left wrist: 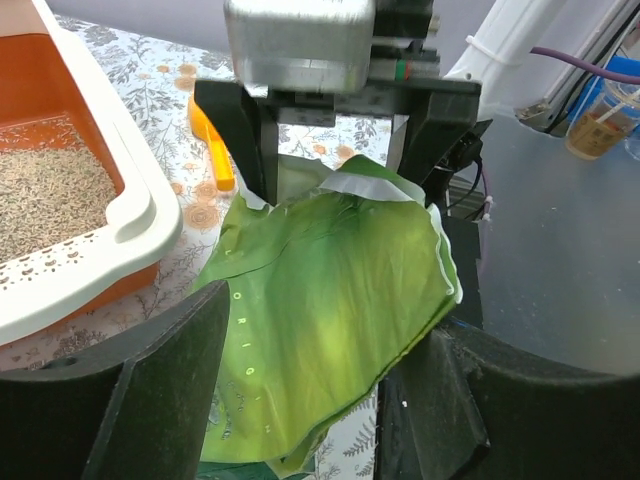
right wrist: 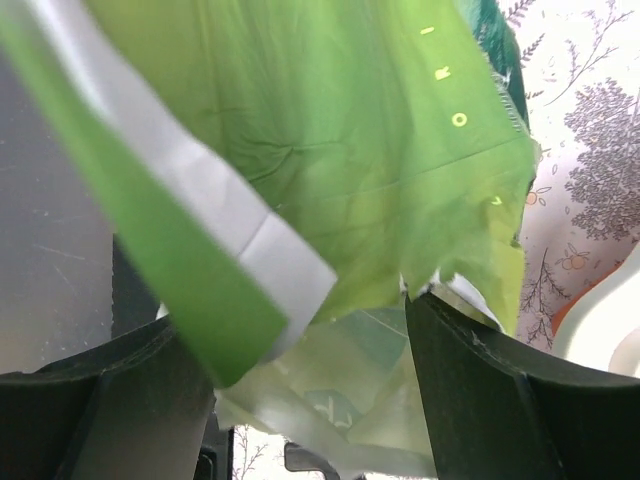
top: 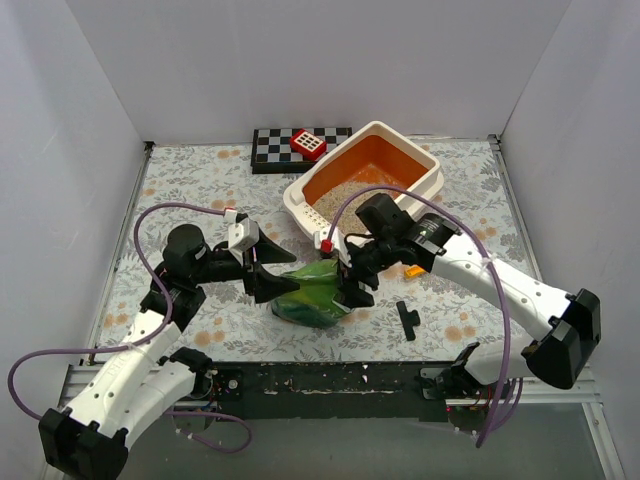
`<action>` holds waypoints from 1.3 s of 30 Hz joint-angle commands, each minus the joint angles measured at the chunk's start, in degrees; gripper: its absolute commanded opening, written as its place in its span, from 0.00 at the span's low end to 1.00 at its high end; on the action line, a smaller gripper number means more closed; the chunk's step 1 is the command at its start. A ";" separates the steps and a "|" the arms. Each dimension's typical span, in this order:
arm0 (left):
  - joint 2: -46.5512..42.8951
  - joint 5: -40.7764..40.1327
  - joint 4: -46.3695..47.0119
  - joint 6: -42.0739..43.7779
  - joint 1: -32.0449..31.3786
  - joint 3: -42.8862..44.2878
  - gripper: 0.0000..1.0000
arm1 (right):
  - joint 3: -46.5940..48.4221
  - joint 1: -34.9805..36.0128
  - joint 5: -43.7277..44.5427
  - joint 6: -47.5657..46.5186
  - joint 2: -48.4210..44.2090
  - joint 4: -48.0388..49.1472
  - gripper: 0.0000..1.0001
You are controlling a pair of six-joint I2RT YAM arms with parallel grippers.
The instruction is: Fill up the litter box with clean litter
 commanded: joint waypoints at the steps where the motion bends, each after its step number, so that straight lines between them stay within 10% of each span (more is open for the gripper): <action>1: -0.39 2.28 0.64 -0.78 0.17 1.42 0.66 | 0.50 0.30 -1.85 4.25 -5.92 1.54 0.80; 8: -2.06 1.40 -1.29 0.36 0.35 2.47 0.80 | 1.99 0.30 7.80 6.98 -12.77 2.16 0.81; 10: -2.07 1.05 -2.69 0.98 0.35 3.70 0.98 | 2.34 0.21 13.95 9.61 -14.70 2.51 0.81; 19: -4.00 -9.74 -11.47 0.20 0.35 11.52 0.98 | 3.49 0.12 51.40 33.33 -22.27 2.08 0.93; 28: -0.13 -34.18 -24.15 -10.50 0.26 21.29 0.98 | -4.49 -12.16 53.89 58.39 -17.44 -2.69 0.92; 39: 3.74 -36.14 -27.50 -20.11 0.35 18.31 0.98 | -19.61 -30.54 50.46 78.26 -14.19 5.91 0.89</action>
